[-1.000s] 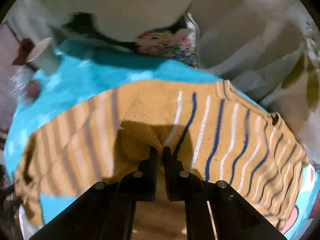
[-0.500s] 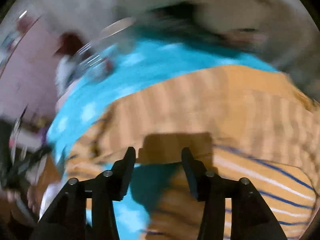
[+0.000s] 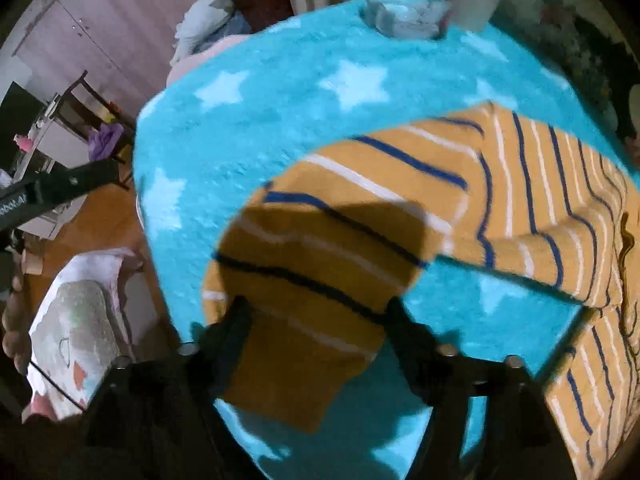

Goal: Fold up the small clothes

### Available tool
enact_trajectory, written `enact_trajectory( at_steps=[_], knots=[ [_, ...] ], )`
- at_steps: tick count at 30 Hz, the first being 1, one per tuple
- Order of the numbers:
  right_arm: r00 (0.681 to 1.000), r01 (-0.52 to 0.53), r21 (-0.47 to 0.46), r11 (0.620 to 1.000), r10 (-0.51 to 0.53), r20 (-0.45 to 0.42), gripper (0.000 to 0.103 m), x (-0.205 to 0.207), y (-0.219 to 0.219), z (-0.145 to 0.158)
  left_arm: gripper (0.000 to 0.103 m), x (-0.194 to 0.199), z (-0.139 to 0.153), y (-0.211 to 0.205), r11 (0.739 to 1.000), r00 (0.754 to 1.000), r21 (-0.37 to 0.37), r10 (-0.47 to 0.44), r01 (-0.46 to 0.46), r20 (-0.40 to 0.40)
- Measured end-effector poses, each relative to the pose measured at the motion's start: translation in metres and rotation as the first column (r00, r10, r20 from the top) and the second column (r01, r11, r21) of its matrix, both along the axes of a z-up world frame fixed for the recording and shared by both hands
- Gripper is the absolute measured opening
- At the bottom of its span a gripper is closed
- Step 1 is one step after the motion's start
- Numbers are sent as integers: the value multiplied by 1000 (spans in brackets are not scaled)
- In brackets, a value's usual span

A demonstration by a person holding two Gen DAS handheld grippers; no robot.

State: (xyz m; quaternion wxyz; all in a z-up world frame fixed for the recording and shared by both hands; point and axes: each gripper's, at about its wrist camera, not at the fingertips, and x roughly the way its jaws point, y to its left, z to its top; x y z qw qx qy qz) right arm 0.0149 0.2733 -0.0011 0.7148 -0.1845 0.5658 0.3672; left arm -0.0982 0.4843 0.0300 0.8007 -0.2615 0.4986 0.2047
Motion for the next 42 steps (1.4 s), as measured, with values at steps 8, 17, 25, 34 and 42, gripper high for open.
enact_trajectory(
  at_steps=[8, 17, 25, 34, 42],
  knots=[
    [995, 75, 65, 995, -79, 60, 11, 31, -19, 38, 69, 20, 7, -26, 997, 997, 11, -72, 71, 11],
    [935, 190, 209, 959, -242, 258, 11, 57, -138, 154, 69, 31, 47, -99, 985, 988, 94, -149, 144, 50],
    [768, 567, 375, 734, -635, 81, 13, 95, -398, 170, 70, 25, 66, -188, 970, 979, 146, -200, 193, 34],
    [512, 838, 194, 511, -858, 48, 47, 58, -570, 71, 71, 21, 64, -277, 947, 962, 173, -274, 272, -12],
    [593, 775, 260, 576, -805, 16, 51, 50, -569, 65, 72, 14, 62, -328, 924, 941, 184, -337, 335, -24]
  ],
)
